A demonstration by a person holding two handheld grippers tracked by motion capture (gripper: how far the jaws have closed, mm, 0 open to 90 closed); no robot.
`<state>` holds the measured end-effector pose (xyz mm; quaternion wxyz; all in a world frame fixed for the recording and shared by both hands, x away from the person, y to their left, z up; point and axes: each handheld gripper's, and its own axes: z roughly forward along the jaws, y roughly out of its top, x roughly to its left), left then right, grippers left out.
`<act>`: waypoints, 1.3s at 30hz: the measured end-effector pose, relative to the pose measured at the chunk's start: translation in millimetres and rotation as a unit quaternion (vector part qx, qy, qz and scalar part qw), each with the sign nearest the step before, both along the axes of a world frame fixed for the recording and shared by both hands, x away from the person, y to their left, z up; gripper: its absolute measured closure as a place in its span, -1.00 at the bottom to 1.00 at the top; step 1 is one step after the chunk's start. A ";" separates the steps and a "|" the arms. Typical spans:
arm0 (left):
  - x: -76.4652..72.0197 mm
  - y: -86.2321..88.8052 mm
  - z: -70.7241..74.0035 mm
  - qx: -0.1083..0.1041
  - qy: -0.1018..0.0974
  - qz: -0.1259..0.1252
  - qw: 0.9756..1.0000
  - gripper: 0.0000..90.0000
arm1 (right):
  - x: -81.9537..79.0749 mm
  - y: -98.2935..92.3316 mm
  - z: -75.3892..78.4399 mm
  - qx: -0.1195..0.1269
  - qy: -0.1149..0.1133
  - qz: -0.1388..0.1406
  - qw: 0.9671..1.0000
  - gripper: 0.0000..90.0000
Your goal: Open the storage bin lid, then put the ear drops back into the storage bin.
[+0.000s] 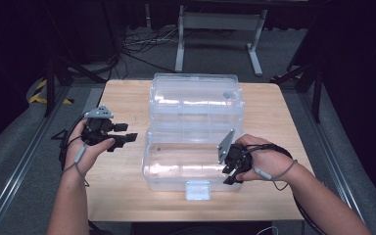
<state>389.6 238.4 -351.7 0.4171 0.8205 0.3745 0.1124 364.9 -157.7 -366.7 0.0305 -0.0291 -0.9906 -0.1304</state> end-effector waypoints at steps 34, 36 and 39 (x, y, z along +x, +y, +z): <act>37.9 -61.5 50.7 -0.012 -0.048 -0.090 0.995 -0.15 | -10.8 -2.9 -27.3 0.014 -0.018 -0.004 1.000 0.81; 44.7 -69.0 53.3 -0.017 -0.046 -0.104 0.993 -0.14 | -10.8 -3.8 -27.4 0.017 -0.017 -0.009 1.000 0.81; 49.6 -75.3 55.2 -0.011 -0.049 -0.108 0.993 -0.14 | -10.3 -4.5 -27.7 0.021 -0.013 -0.010 1.000 0.81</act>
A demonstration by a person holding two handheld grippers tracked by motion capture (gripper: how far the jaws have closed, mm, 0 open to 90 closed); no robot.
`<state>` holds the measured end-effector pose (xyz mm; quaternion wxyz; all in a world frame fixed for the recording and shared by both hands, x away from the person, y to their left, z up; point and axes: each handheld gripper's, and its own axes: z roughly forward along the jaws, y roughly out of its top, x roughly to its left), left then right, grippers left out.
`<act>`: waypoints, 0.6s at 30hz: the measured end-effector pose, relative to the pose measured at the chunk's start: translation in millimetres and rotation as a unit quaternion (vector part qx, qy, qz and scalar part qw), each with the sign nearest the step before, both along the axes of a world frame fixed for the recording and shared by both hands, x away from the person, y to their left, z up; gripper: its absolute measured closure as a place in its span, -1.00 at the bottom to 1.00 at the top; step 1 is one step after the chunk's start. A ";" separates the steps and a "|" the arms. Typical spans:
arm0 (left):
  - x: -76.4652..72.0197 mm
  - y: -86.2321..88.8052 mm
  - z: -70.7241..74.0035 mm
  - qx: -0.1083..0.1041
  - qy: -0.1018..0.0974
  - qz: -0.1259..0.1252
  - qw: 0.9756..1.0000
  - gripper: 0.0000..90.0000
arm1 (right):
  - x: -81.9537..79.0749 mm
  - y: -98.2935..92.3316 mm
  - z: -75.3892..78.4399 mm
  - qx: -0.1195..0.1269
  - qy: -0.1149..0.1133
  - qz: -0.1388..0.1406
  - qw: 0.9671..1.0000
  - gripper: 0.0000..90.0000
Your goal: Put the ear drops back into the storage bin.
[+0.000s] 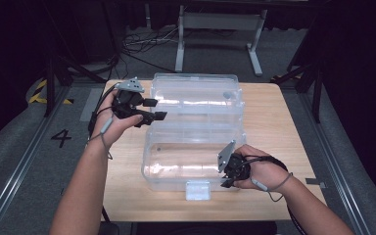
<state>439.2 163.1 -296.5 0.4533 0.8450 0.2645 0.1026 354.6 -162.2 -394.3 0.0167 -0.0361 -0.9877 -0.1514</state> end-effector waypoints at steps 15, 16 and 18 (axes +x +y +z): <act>21.9 -41.5 4.4 0.005 0.001 -0.045 0.999 -0.11 | -1.5 -1.8 -0.7 0.009 -0.003 -0.007 1.000 0.81; 23.3 -44.3 4.5 0.006 0.002 -0.048 0.999 -0.10 | -1.2 -1.8 -0.7 0.009 -0.003 -0.005 1.000 0.81; 26.7 -50.3 4.9 0.012 0.004 -0.054 0.998 -0.07 | -1.3 -1.9 -0.6 0.009 -0.003 -0.006 1.000 0.81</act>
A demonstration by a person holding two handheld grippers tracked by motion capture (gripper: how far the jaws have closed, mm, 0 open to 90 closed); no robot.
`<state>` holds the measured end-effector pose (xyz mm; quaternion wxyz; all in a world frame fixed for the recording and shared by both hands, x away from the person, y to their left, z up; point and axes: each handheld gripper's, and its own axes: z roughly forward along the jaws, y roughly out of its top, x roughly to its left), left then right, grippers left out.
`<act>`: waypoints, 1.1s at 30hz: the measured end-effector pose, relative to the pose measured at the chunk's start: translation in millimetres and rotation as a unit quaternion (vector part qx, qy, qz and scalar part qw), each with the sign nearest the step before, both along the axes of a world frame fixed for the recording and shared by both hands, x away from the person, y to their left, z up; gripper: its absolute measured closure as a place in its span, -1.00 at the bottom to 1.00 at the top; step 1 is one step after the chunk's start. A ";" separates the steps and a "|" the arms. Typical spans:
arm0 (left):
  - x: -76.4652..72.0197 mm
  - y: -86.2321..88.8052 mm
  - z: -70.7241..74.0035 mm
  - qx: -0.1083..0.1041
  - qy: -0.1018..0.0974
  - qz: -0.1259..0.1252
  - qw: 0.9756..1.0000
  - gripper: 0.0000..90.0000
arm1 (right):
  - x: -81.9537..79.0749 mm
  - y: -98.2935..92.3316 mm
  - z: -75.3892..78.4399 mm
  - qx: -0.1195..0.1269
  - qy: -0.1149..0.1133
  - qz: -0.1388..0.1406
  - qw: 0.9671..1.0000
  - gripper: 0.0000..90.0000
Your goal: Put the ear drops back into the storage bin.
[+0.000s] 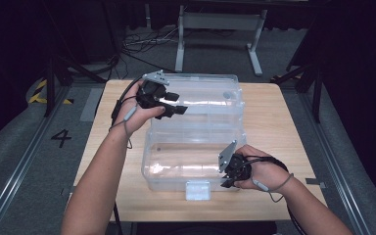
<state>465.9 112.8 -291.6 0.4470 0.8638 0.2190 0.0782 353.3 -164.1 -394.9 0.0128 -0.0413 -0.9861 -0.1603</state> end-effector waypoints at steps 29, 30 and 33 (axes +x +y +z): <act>25.0 -57.8 -14.4 0.107 0.012 -0.085 0.991 0.52 | -0.7 -2.8 -1.8 0.011 0.001 -0.002 1.000 0.81; 25.1 -58.2 -14.1 0.110 0.010 -0.087 0.990 0.57 | -0.7 -2.7 -1.8 0.011 0.001 -0.002 1.000 0.81; 25.8 -57.7 -11.4 0.124 0.009 -0.085 0.989 0.73 | -1.0 -2.9 -2.0 0.011 0.001 -0.004 1.000 0.81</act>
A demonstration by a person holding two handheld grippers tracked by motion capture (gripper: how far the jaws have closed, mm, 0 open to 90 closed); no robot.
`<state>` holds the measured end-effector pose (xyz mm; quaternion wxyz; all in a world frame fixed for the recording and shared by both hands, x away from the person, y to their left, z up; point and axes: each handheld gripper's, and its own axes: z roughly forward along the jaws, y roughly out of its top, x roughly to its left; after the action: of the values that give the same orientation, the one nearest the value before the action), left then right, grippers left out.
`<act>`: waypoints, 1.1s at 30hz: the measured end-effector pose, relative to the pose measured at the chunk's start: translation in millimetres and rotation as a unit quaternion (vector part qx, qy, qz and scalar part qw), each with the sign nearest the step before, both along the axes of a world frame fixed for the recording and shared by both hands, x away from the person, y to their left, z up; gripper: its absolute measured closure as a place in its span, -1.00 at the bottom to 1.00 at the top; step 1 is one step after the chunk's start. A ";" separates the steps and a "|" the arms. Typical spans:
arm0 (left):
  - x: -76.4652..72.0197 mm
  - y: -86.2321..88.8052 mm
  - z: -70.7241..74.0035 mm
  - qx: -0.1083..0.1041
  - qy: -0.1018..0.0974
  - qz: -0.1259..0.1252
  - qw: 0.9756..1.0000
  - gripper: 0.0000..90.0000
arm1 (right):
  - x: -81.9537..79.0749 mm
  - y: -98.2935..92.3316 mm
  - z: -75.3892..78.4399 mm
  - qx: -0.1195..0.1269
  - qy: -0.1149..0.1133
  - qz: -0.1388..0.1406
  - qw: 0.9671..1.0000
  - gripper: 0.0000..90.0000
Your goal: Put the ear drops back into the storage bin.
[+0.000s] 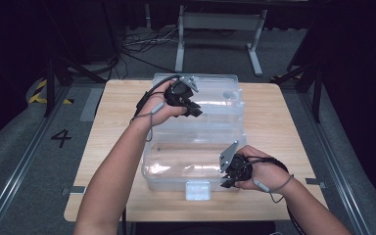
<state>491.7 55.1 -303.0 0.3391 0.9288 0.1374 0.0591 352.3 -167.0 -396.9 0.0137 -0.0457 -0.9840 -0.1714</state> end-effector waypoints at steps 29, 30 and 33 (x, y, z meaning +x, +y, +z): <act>-15.5 -5.9 13.5 0.038 0.003 -0.018 0.999 0.89 | 1.0 -1.5 -1.6 0.008 0.002 0.001 1.000 0.80; -17.0 -6.0 14.0 0.040 0.003 -0.018 0.999 0.90 | 1.1 -1.4 -1.8 0.009 0.002 0.003 1.000 0.80; -20.4 -7.2 15.9 0.045 0.002 -0.024 0.999 0.90 | 1.1 -1.5 -1.9 0.009 0.002 0.002 1.000 0.80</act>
<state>471.3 47.9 -287.1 0.2982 0.9462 0.1130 0.0551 353.4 -168.5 -398.8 0.0166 -0.0435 -0.9825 -0.1806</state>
